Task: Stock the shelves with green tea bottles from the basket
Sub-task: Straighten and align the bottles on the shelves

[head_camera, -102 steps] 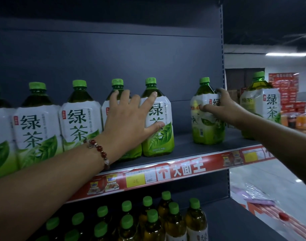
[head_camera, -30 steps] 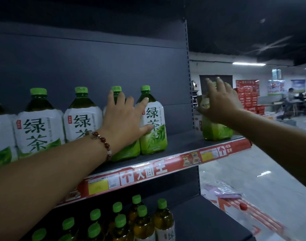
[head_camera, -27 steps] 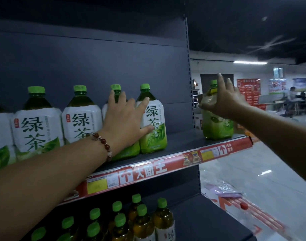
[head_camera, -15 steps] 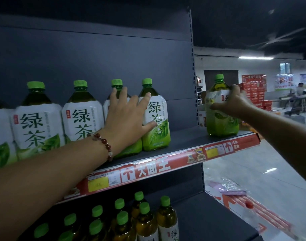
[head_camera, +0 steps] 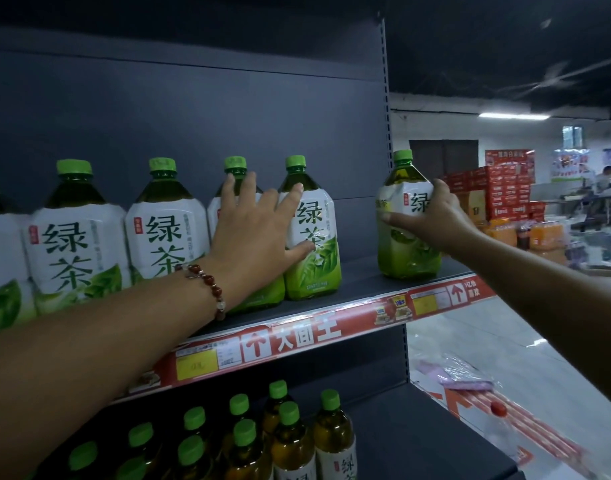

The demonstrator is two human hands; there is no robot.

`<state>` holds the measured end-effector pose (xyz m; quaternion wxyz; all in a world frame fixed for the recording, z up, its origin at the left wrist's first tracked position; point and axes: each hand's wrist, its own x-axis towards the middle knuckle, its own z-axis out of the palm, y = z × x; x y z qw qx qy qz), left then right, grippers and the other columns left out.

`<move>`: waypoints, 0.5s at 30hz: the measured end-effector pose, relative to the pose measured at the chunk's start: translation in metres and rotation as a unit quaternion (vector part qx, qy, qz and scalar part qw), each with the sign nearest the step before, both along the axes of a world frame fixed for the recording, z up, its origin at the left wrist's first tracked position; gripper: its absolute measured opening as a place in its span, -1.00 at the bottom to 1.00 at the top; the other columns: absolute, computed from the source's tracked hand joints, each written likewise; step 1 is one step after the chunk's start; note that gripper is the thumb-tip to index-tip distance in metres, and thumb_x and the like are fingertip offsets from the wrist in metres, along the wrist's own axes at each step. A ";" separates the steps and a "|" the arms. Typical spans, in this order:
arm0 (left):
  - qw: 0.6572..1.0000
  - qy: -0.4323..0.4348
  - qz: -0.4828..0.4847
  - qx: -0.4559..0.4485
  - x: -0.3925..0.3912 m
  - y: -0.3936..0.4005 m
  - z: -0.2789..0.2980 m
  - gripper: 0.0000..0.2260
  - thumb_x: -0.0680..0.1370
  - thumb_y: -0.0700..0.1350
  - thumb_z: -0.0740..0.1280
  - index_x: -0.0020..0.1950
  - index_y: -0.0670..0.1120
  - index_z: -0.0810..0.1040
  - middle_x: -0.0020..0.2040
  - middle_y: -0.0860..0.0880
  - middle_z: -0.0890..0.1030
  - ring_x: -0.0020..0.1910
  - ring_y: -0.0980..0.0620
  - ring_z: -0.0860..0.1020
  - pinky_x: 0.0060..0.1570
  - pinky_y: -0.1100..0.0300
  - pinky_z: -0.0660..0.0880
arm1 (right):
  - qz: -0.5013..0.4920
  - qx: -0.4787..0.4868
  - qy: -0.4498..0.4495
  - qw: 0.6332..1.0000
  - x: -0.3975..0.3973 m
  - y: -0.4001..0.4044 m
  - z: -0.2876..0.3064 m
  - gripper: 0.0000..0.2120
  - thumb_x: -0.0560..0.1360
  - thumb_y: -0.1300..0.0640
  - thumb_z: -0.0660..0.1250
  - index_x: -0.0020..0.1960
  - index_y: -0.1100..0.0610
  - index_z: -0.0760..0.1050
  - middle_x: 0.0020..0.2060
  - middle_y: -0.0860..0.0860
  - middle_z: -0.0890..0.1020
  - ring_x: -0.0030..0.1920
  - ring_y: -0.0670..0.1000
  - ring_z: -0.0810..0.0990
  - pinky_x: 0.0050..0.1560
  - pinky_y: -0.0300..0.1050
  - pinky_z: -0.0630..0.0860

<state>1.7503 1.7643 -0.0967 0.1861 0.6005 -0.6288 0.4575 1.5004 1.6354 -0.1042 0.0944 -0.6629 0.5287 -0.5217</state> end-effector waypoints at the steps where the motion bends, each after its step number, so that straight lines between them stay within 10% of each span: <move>1: 1.000 0.000 0.000 -0.001 0.000 0.000 0.000 -0.20 0.50 0.44 0.10 0.62 0.04 0.04 0.44 -0.06 0.43 0.54 -0.25 0.12 0.51 -0.25 -0.06 | 0.014 -0.002 -0.006 1.000 0.004 0.002 -0.001 0.09 0.28 -0.29 0.53 0.58 0.08 0.04 0.32 0.15 0.38 0.22 0.19 0.47 0.15 0.22 0.57; 15: 1.000 -0.003 -0.005 -0.004 0.002 -0.001 -0.002 -0.20 0.51 0.43 0.11 0.62 0.03 0.05 0.45 -0.08 0.42 0.54 -0.26 0.12 0.51 -0.25 -0.07 | 0.321 0.108 -0.143 0.930 0.027 0.018 -0.033 -0.69 0.53 0.09 0.39 0.25 0.05 0.48 0.09 0.04 0.65 0.03 -0.03 0.65 -0.04 -0.14 0.60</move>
